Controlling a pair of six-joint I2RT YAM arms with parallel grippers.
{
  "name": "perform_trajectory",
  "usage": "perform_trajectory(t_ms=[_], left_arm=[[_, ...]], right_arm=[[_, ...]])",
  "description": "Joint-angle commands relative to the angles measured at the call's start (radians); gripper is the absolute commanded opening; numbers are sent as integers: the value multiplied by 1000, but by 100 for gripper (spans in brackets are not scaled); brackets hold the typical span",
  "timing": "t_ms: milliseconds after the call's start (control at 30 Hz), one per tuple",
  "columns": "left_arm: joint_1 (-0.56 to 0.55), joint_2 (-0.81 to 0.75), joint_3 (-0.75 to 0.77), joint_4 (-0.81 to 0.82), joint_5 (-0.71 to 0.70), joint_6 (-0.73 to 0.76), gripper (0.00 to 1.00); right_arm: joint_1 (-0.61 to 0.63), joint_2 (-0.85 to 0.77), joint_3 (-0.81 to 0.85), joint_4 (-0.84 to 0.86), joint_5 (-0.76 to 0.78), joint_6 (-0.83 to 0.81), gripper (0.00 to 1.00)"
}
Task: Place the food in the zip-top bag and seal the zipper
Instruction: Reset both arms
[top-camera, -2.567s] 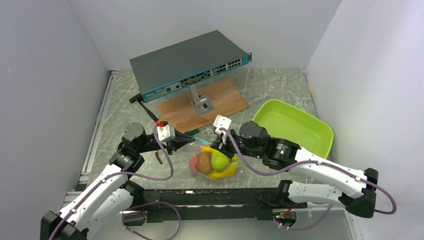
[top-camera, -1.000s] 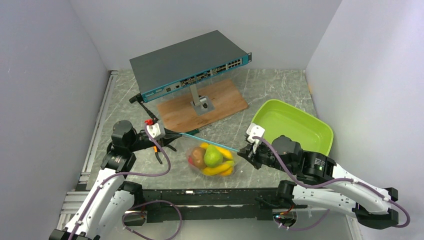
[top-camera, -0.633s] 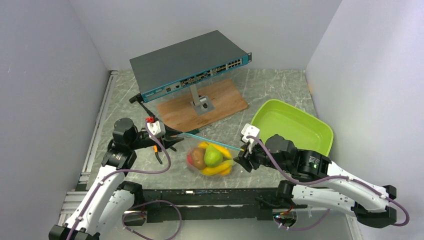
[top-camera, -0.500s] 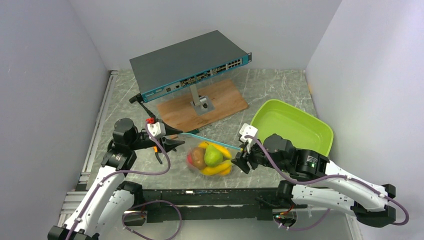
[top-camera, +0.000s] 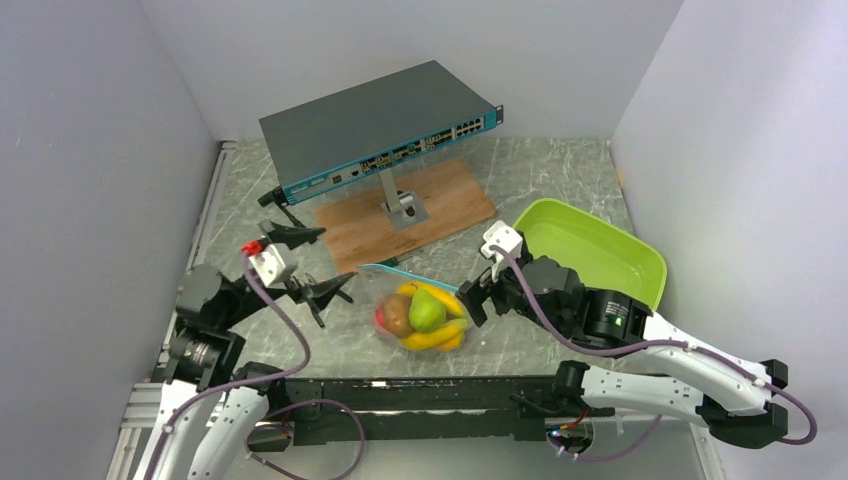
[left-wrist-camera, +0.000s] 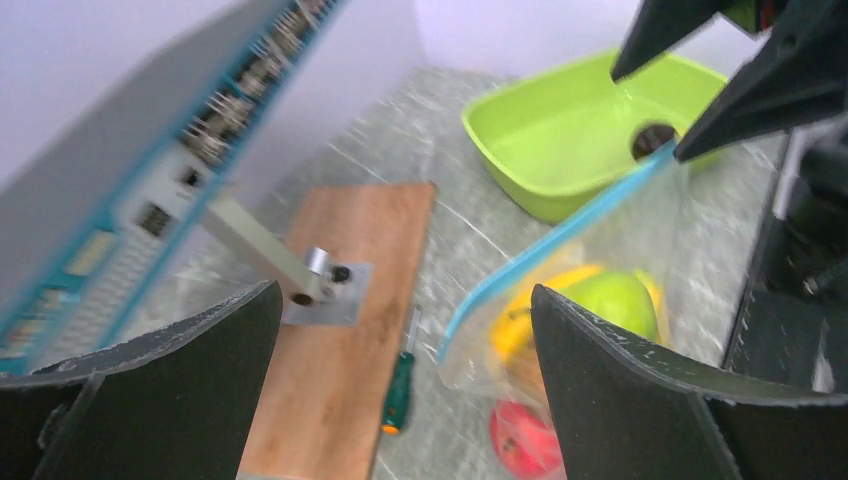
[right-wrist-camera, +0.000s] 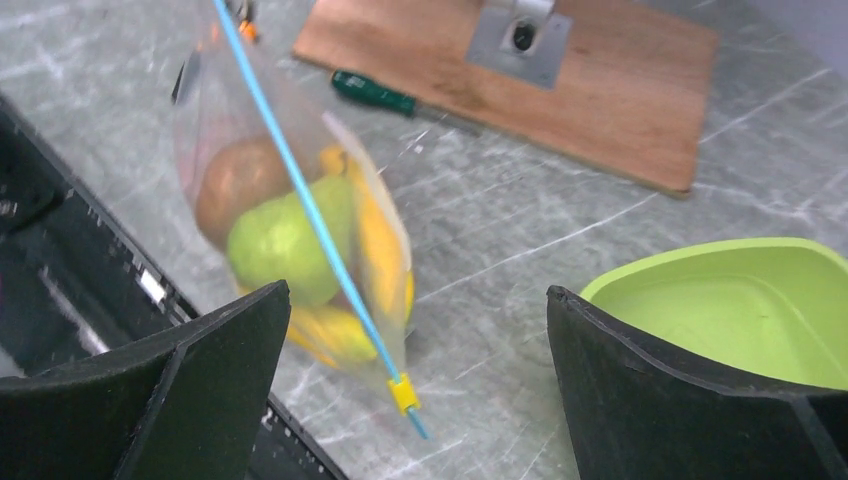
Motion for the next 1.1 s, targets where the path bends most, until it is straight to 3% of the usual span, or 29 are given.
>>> perform_trajectory(t_ms=[0,133,267,433,900,1067], left_arm=[[-3,-39,173,-59,-240,-155,100],[-2,-35,342,-136,-414,-293,100],[-3,-26,516,-218,-654,-391,100],[-3,-28,623,-257,-887,-424,100],[-3,-24,656,-267,-933,-420,100],[-2,8,673,-298,-910,-419,100]], right_arm=[[2,12,135,55,167,34,100],[2,10,235,50,272,53,100],[2,-2,327,71,471,75,100],[2,-58,321,264,604,-28,100],[2,-68,346,393,689,-154,100],[1,-29,291,472,714,-304,100]])
